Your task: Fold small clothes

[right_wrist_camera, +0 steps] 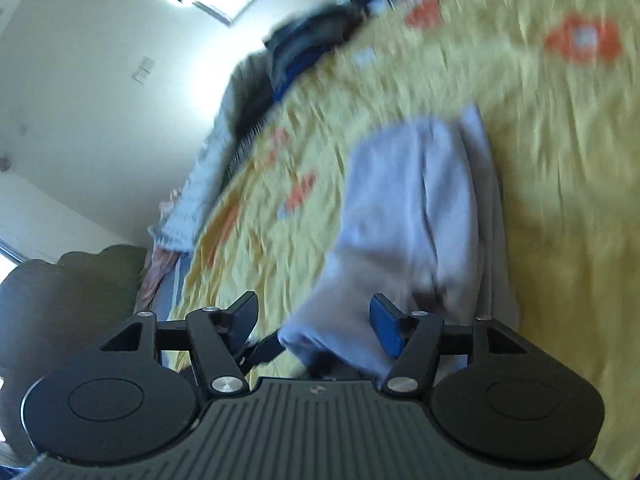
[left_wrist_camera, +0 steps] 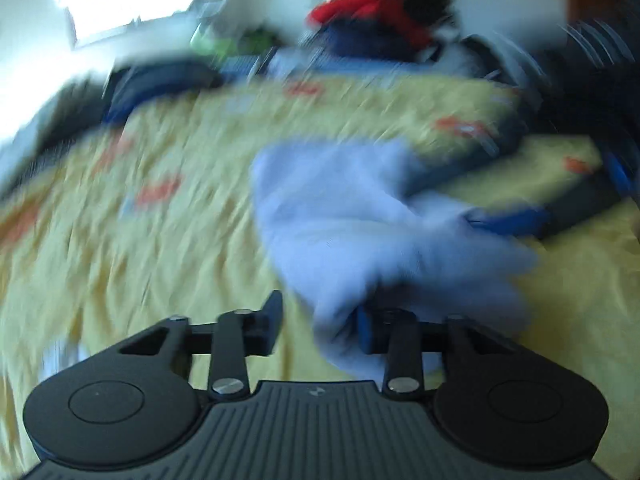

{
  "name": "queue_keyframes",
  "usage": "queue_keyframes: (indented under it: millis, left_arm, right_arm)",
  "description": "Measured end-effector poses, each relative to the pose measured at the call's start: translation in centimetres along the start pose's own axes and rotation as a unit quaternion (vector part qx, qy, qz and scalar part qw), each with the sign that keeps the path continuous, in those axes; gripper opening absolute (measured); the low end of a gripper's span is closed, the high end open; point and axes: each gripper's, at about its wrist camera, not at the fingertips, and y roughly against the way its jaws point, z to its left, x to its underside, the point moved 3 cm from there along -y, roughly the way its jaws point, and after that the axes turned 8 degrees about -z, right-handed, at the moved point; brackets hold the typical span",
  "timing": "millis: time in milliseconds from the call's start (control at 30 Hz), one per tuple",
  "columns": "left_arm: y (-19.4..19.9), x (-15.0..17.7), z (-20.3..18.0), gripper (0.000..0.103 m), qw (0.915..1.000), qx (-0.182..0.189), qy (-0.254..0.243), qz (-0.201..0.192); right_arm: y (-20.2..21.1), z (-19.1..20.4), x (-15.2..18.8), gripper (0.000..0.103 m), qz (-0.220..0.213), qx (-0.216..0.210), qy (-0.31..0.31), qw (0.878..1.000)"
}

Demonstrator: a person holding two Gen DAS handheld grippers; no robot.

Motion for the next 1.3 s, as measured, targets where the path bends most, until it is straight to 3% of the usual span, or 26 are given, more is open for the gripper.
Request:
queue_keyframes:
  millis: [33, 67, 167, 267, 333, 433, 500, 567, 600, 667, 767, 867, 900, 967, 1067, 1100, 1167, 1200, 1267, 1300]
  left_arm:
    - [0.2, 0.5, 0.7, 0.032, 1.0000, 0.003, 0.006, -0.004]
    - [0.4, 0.9, 1.0, 0.032, 1.0000, 0.001, 0.002, -0.008]
    - [0.7, 1.7, 1.5, 0.032, 0.9999, 0.003, 0.003, -0.015]
    - [1.1, 1.7, 0.9, 0.033, 0.9994, -0.004, -0.023, -0.026]
    - [2.3, 1.7, 0.7, 0.034, 0.9980, 0.007, -0.050, -0.038]
    - [5.6, 1.5, 1.4, 0.034, 0.9950, 0.035, -0.058, -0.073]
    - [7.4, 0.5, 1.7, 0.035, 0.9902, 0.053, -0.048, -0.119]
    - [7.6, -0.9, 1.1, 0.044, 0.9837, 0.074, -0.050, -0.156]
    - [7.0, -1.3, 0.4, 0.054, 0.9817, 0.080, -0.058, -0.163]
    - [4.7, -1.4, -1.2, 0.058, 0.9808, 0.091, -0.084, -0.151]
    - [1.4, 0.2, -2.8, 0.058, 0.9862, 0.090, -0.108, -0.088]
    - [1.0, 1.5, -3.1, 0.058, 0.9865, 0.087, -0.113, -0.081]
    - [0.9, 1.7, -3.0, 0.058, 0.9870, 0.088, -0.107, -0.081]
    - [0.5, 1.8, -2.9, 0.058, 0.9882, 0.089, -0.098, -0.078]
    - [0.1, 1.8, -3.2, 0.058, 0.9884, 0.086, -0.096, -0.081]
    - [0.1, 1.9, -3.3, 0.059, 0.9880, 0.085, -0.098, -0.084]
    - [0.7, 1.5, -3.2, 0.059, 0.9882, 0.087, -0.094, -0.084]
    - [1.6, 1.2, -2.8, 0.059, 0.9882, 0.094, -0.081, -0.090]
    - [3.3, 0.6, -2.2, 0.060, 0.9841, 0.115, -0.065, -0.118]
    - [3.7, 0.4, -2.1, 0.060, 0.9809, 0.124, -0.070, -0.133]
  right_arm:
    - [-0.5, -0.9, 1.0, 0.062, 0.019, 0.024, -0.003, 1.000]
    - [-1.2, -2.0, 1.9, 0.048, 0.036, 0.051, -0.004, 0.998]
    - [-0.7, -4.0, 3.2, 0.037, 0.017, 0.027, -0.036, 0.999]
    - [-0.3, -4.2, 3.6, 0.024, 0.016, 0.041, -0.037, 0.998]
    - [-0.2, -4.1, 3.7, 0.024, 0.018, 0.046, -0.034, 0.998]
    - [1.1, -3.9, 2.9, 0.038, 0.012, 0.039, -0.063, 0.997]
    - [2.6, -3.6, 1.3, 0.050, -0.025, -0.001, -0.087, 0.996]
    - [3.1, -3.1, -1.0, 0.056, -0.057, -0.036, -0.104, 0.992]
    - [2.8, -2.8, -2.4, 0.057, -0.066, -0.045, -0.109, 0.991]
    - [1.0, -1.8, -5.0, 0.062, -0.068, -0.063, -0.111, 0.990]
    - [-3.2, -1.3, -7.1, 0.068, -0.044, -0.060, -0.130, 0.989]
    - [-7.3, -2.8, -7.4, 0.070, -0.020, 0.004, -0.139, 0.990]
    - [-8.2, -3.9, -7.2, 0.062, -0.020, 0.042, -0.141, 0.989]
    - [-8.9, -6.1, -7.2, 0.028, -0.032, 0.051, -0.154, 0.986]
    - [-8.7, -8.5, -7.3, 0.001, -0.035, 0.069, -0.186, 0.979]
    - [-8.7, -8.9, -7.2, 0.001, -0.035, 0.066, -0.184, 0.980]
    - [-8.1, -8.8, -7.0, 0.004, -0.036, 0.069, -0.192, 0.978]
    - [-7.3, -8.0, -6.7, 0.012, -0.040, 0.073, -0.181, 0.980]
    - [-5.4, -5.6, -5.8, 0.058, -0.044, 0.050, -0.145, 0.987]
    - [-4.4, -4.3, -5.0, 0.066, -0.044, 0.024, -0.132, 0.990]
